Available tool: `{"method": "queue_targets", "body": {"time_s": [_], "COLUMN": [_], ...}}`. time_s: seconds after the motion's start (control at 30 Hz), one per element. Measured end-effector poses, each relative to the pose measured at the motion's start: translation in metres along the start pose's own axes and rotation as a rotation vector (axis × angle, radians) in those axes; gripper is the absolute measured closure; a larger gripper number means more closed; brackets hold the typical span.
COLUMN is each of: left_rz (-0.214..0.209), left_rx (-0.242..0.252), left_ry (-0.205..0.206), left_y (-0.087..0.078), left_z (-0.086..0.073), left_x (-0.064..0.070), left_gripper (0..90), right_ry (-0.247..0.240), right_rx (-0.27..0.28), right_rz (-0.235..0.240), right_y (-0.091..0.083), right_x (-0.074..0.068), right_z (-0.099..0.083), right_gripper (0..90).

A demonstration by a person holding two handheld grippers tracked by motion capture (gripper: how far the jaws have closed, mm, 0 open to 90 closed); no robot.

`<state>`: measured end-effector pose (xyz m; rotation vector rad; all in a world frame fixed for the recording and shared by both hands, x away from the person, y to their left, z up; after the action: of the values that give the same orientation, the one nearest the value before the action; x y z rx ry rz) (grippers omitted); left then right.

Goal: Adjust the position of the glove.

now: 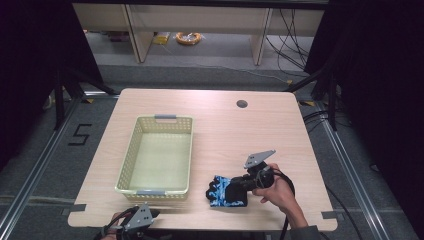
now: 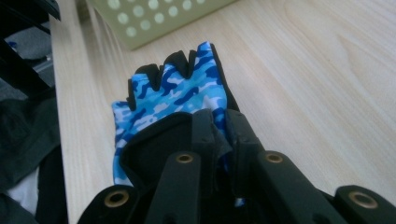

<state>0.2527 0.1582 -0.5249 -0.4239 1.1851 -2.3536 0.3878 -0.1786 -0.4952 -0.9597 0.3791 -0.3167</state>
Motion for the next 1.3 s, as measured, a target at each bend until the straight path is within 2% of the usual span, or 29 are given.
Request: {"method": "queue_targets", "body": {"time_s": [0.03, 0.07, 0.13, 0.17, 0.27, 0.3, 0.37, 0.43, 0.47, 0.5, 0.57, 0.6, 0.63, 0.67, 0.73, 0.77, 0.8, 0.83, 0.87, 0.9, 0.93, 0.97, 1.0, 1.07, 1.1, 1.2, 1.3], "left_rz": [-0.004, 0.006, 0.019, -0.007, 0.008, 0.004, 0.011, 0.001, 0.001, 0.001, -0.004, -0.006, -0.001, -0.001, -0.002, -0.007, 0.008, -0.014, -0.002, -0.002, -0.006, -0.010, -0.010, -0.013, -0.019, -0.020, -0.028], "left_rx": [0.000, -0.009, 0.000, -0.007, -0.006, -0.005, -0.002, -0.007, -0.007, -0.005, -0.011, -0.008, 0.000, 0.000, 0.001, -0.007, 0.002, 0.017, -0.005, -0.005, -0.004, 0.001, 0.001, 0.017, 0.050, 0.056, 0.053], "left_ry": [-0.020, -0.013, -0.023, -0.019, 0.012, -0.015, -0.022, -0.021, -0.021, -0.018, -0.017, -0.020, -0.004, -0.004, 0.000, -0.016, -0.022, -0.037, -0.013, -0.013, -0.007, 0.003, 0.003, 0.015, 0.015, 0.038, 0.085], "left_y": [0.000, 0.001, 0.002, 0.001, 0.000, 0.001, 0.002, 0.001, 0.002, 0.001, 0.001, 0.001, 0.000, 0.000, 0.000, 0.001, 0.002, 0.002, 0.001, 0.001, 0.001, 0.003, 0.003, 0.006, 0.010, 0.017, 0.029], "left_z": [0.000, -0.001, 0.000, -0.001, 0.000, -0.001, -0.001, -0.001, -0.001, -0.001, -0.001, -0.001, 0.000, 0.000, 0.000, -0.001, 0.000, 0.000, 0.000, 0.000, 0.001, 0.004, 0.004, 0.009, 0.017, 0.028, 0.046], "left_x": [0.001, 0.000, 0.001, 0.001, -0.001, 0.001, 0.001, 0.001, 0.001, 0.001, 0.001, 0.001, 0.000, 0.000, 0.000, 0.001, 0.001, 0.003, 0.002, 0.002, 0.003, 0.006, 0.006, 0.010, 0.017, 0.021, 0.026], "left_gripper": [18.1, 18.1, 18.1, 18.1, 18.1, 18.1, 18.1, 18.1, 18.1, 18.2, 18.2, 18.2, 18.2, 18.4, 18.6, 18.7, 18.7, 18.8, 18.8, 19.0, 19.0, 19.6, 20.0, 20.6, 21.3, 22.5, 23.4], "right_ry": [0.018, 0.003, 0.026, 0.025, 0.013, 0.014, 0.027, 0.017, 0.017, 0.038, 0.044, 0.035, 0.055, 0.055, 0.117, 0.153, 0.194, 0.203, 0.221, 0.221, 0.239, 0.250, 0.250, 0.281, 0.289, 0.301, 0.292], "right_rx": [0.001, -0.004, -0.021, -0.019, -0.043, -0.063, -0.063, -0.066, -0.069, -0.061, -0.064, -0.025, -0.021, -0.021, 0.012, 0.038, 0.041, 0.061, 0.046, 0.046, 0.060, 0.049, 0.049, 0.037, 0.038, 0.038, 0.023], "right_rz": [0.004, 0.005, 0.007, 0.011, 0.008, -0.016, -0.015, -0.021, -0.036, -0.048, -0.063, -0.088, -0.089, -0.089, -0.109, -0.112, -0.135, -0.148, -0.143, -0.143, -0.143, -0.143, -0.143, -0.132, -0.118, -0.097, -0.092], "right_y": [0.002, 0.003, 0.007, 0.010, 0.013, 0.017, 0.018, 0.018, 0.017, 0.017, 0.015, 0.011, 0.006, 0.006, -0.005, -0.007, -0.015, -0.016, -0.018, -0.018, -0.016, -0.016, -0.016, -0.015, -0.015, -0.013, -0.008], "right_x": [0.001, 0.002, 0.002, 0.002, 0.003, 0.004, 0.004, 0.005, 0.005, 0.004, 0.005, 0.007, 0.006, 0.006, 0.005, 0.003, 0.000, -0.001, -0.003, -0.003, -0.004, -0.004, -0.004, -0.004, -0.002, 0.000, 0.001], "right_z": [-0.001, -0.002, -0.003, -0.003, -0.004, -0.005, -0.005, -0.005, -0.005, -0.005, -0.005, -0.005, -0.005, -0.005, -0.005, -0.004, -0.007, -0.008, -0.011, -0.011, -0.013, -0.020, -0.020, -0.024, -0.027, -0.027, -0.026], "right_gripper": [83.6, 83.4, 82.7, 82.3, 81.0, 79.5, 77.4, 76.7, 74.9, 66.4, 64.3, 60.2, 57.2, 57.2, 52.1, 51.3, 47.8, 46.7, 45.7, 45.7, 44.9, 43.1, 43.1, 42.7, 41.3, 39.9, 38.9]}}
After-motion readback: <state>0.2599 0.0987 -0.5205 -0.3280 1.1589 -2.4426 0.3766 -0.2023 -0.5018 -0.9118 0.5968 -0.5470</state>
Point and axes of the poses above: each handheld gripper's, and its own axes: y roughly forward along the jaws, z roughly out of its top, x roughly to its right, the point moved 3 cm from there along y, roughly forward along the jaws, and after that the axes turned 11 degrees about -x, right-handed, at the moved point
